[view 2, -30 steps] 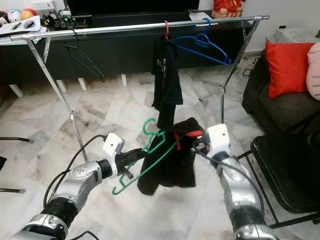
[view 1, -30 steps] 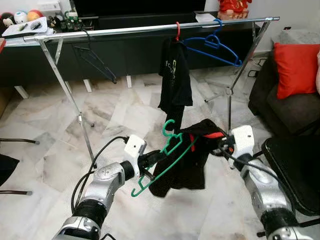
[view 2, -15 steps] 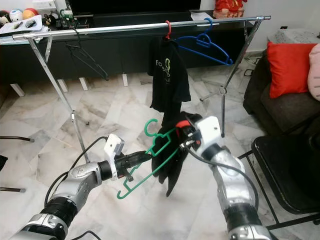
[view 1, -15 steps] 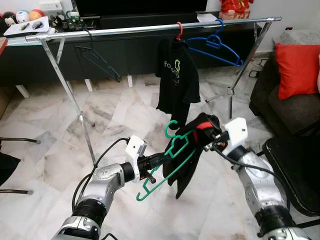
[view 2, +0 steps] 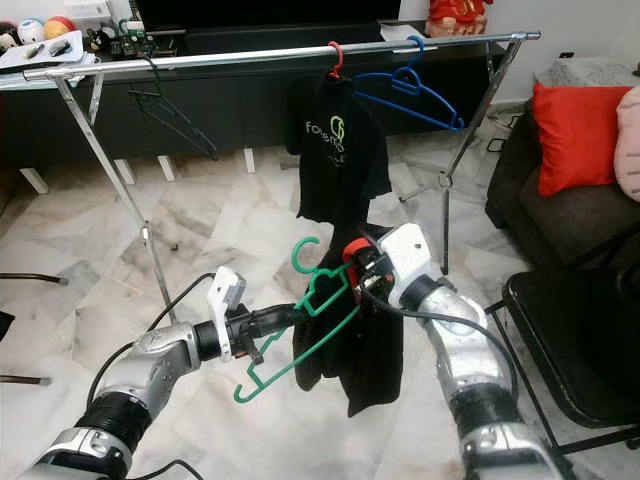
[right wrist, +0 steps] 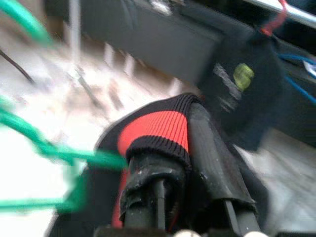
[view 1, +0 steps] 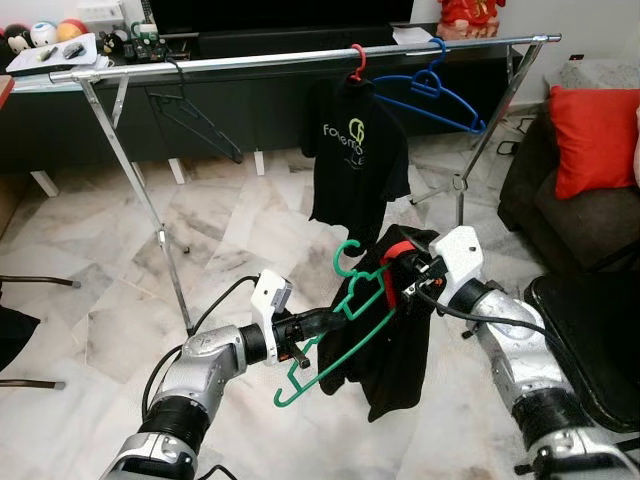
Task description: Hang hanger
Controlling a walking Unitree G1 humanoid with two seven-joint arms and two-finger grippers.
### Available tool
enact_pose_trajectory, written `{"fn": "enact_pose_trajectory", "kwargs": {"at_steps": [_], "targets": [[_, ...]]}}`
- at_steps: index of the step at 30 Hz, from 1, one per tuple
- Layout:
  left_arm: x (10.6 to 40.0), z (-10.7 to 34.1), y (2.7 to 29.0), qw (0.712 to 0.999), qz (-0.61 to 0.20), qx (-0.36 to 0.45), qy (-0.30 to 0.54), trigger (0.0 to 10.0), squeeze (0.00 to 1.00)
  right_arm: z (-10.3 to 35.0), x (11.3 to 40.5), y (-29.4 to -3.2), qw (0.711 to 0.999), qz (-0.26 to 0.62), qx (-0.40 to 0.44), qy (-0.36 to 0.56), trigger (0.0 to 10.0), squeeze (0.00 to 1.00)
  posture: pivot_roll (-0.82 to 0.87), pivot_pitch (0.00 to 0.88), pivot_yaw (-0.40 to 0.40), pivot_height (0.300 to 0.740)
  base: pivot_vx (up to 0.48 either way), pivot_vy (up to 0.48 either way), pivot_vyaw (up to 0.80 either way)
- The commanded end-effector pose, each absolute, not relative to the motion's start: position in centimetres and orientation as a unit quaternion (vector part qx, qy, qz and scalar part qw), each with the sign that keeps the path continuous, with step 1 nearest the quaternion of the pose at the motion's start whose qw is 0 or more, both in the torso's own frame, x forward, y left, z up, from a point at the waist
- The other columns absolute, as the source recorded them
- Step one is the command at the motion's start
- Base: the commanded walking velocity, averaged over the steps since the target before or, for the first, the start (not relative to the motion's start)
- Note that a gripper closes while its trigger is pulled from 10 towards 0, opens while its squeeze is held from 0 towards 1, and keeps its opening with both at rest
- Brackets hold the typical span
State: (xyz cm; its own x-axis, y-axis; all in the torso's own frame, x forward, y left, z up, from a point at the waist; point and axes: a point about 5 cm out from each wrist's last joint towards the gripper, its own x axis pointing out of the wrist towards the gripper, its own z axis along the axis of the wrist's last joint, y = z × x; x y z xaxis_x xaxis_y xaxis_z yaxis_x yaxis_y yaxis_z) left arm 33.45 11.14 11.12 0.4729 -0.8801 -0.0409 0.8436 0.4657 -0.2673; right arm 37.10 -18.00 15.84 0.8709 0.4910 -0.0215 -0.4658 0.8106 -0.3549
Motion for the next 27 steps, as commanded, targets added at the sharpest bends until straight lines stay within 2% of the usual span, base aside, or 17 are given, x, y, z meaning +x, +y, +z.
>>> {"fn": "enact_pose_trajectory", "kwargs": {"at_steps": [1, 11, 13, 17, 23, 27], "targets": [[33.2, 11.1, 11.2, 0.846, -0.516, -0.105, 0.086, 10.0, 0.0, 16.0, 37.3, -18.3, 0.953, 0.237, -0.186, -0.03, 10.0, 0.0, 0.02, 0.158, -0.017, 0.74, 0.0, 0.0, 0.0], [33.0, 11.2, 11.1, 0.838, -0.527, -0.107, 0.096, 10.0, 0.0, 15.9, 36.1, -14.7, 0.92, 0.365, -0.121, -0.079, 10.0, 0.0, 0.02, 0.16, -0.011, 0.74, 0.0, 0.0, 0.0], [33.0, 11.1, 11.2, 0.839, -0.524, -0.106, 0.098, 10.0, 0.0, 16.6, 35.8, -13.8, 0.906, 0.401, -0.097, -0.098, 10.0, 0.0, 0.02, 0.163, -0.01, 0.74, 0.0, 0.0, 0.0], [33.1, 11.2, 11.2, 0.846, -0.515, -0.104, 0.094, 10.0, 0.0, 16.7, 35.3, -13.2, 0.894, 0.426, -0.092, -0.103, 10.0, 0.0, 0.02, 0.164, -0.011, 0.74, 0.0, 0.0, 0.0], [33.2, 11.3, 11.0, 0.85, -0.509, -0.107, 0.09, 10.0, 0.0, 16.1, 33.0, -12.6, 0.863, 0.494, -0.033, -0.104, 10.0, 0.0, 0.02, 0.166, -0.01, 0.74, 0.0, 0.0, 0.0], [33.5, 11.4, 11.0, 0.859, -0.495, -0.105, 0.081, 10.0, 0.0, 15.2, 32.6, -13.2, 0.871, 0.481, -0.038, -0.087, 10.0, 0.0, 0.02, 0.166, -0.01, 0.74, 0.0, 0.0, 0.0]]}}
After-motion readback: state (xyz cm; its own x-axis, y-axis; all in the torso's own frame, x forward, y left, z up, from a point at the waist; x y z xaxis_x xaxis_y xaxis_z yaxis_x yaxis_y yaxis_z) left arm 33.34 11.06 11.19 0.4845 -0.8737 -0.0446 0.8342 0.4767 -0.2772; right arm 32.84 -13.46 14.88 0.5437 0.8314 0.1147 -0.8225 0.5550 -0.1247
